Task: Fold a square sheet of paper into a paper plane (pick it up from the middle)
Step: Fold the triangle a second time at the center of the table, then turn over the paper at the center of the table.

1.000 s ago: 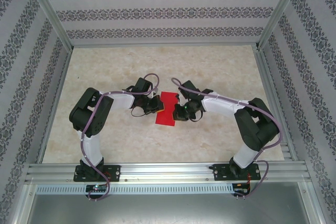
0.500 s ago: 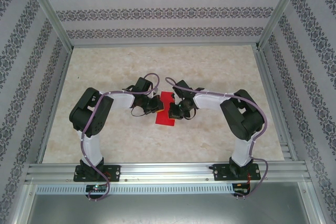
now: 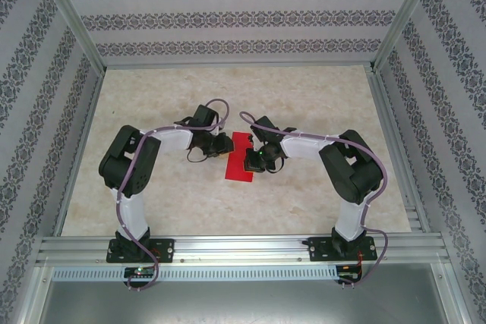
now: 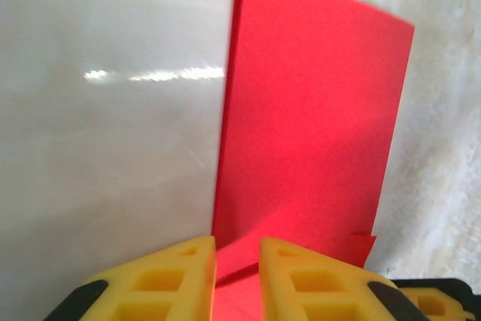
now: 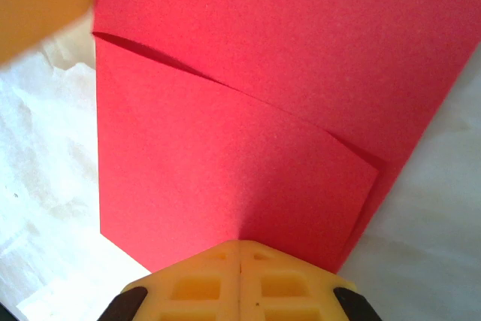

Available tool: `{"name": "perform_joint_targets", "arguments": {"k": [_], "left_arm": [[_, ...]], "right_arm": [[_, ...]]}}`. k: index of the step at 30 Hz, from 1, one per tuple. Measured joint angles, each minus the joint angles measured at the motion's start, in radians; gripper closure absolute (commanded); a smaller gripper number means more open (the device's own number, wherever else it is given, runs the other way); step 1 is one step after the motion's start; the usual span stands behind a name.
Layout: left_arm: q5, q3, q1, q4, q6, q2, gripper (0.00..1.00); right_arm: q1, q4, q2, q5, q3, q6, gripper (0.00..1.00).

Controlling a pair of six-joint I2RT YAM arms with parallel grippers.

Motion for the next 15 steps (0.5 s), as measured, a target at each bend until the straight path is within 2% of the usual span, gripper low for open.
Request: {"name": "perform_joint_targets", "arguments": {"k": [3,10,15], "left_arm": [[-0.023,0.019,0.010,-0.017,0.011,-0.006,0.61],[-0.042,-0.005,0.011,-0.034,-0.010,-0.120,0.37],[-0.050,-0.070,0.011,-0.025,-0.055,-0.205,0.30]], "right_arm": [[0.000,0.000,-0.006,0.006,0.002,0.011,0.92],[-0.018,0.045,-0.107,0.054,0.009,0.064,0.64],[-0.065,0.074,-0.144,0.085,0.028,0.046,0.55]]}}
